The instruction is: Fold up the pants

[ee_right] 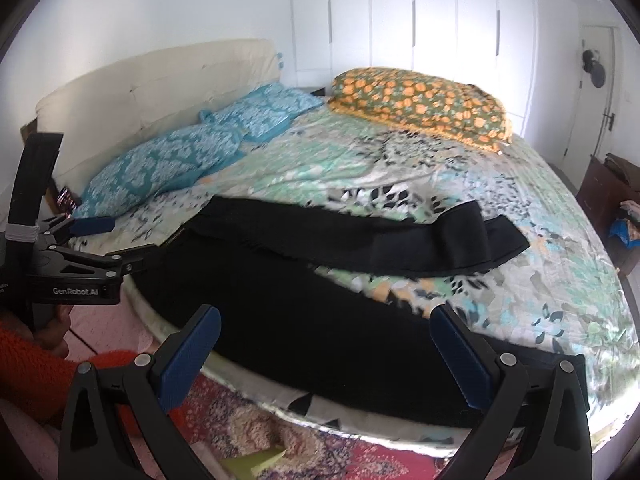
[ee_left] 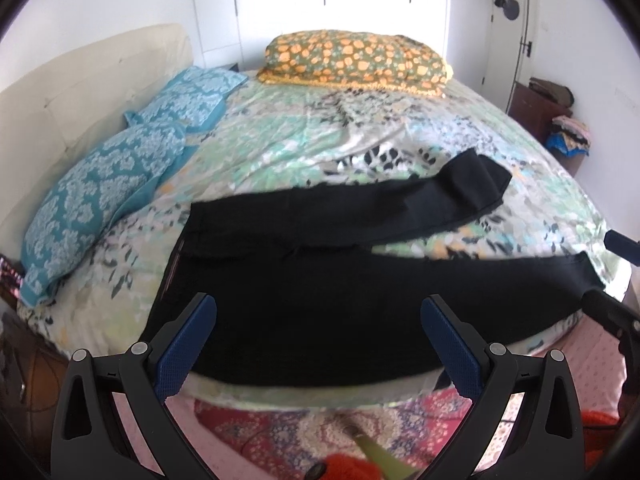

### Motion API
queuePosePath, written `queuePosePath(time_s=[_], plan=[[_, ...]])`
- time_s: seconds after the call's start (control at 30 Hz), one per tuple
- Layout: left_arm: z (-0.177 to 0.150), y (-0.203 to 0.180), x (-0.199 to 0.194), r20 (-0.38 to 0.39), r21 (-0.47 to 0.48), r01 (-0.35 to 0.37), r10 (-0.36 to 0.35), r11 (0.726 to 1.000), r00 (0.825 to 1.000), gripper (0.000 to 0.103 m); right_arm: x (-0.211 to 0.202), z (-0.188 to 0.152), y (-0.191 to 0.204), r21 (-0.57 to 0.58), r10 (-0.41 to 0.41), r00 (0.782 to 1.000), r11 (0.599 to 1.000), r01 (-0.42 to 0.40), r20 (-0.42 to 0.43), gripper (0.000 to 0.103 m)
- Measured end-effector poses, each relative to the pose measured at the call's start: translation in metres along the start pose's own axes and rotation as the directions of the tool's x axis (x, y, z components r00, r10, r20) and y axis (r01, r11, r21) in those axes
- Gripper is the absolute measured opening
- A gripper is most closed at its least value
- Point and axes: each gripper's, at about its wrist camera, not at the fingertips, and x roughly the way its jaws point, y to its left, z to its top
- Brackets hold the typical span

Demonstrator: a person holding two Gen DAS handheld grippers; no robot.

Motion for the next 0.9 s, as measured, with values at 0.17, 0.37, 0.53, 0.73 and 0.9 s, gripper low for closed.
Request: queuePosePath(time_s=[0.17, 0.37, 0.53, 0.73, 0.9], plan=[[0.038, -0.017, 0.013, 0.080, 0.026, 0.001, -0.003, 1.000, 0.997, 0.102, 0.050, 0.019, -0.073, 0.201, 0.087, 0.988, 0.978, -0.060, -0.130, 0.103], [0.053, -0.025, 0.046, 0.014, -0.029, 0.033, -0.033, 0.999, 0.999, 0.102, 0.104, 0.047, -0.203, 0.196, -0.022, 0.996, 0.980, 0.040, -0.091, 0.103], [0.037, -0.036, 0.085, -0.126, -0.010, -0.017, 0.015, 1.000, 0.992, 0.102, 0.217, 0.089, -0.360, 0.284, -0.049, 0.951, 0.948, 0.141, -0.307, 0.103], [0.033, -0.052, 0.117, -0.230, 0.008, -0.057, 0.058, 0.998, 0.971, 0.102, 0.347, 0.111, -0.451, 0.226, -0.069, 0.886, 0.955, 0.191, -0.458, 0.103], [0.037, -0.060, 0.142, -0.297, 0.020, -0.068, 0.071, 0.997, 0.952, 0.102, 0.430, 0.121, -0.475, 0.115, -0.113, 0.850, 0.973, 0.199, -0.514, 0.102]])
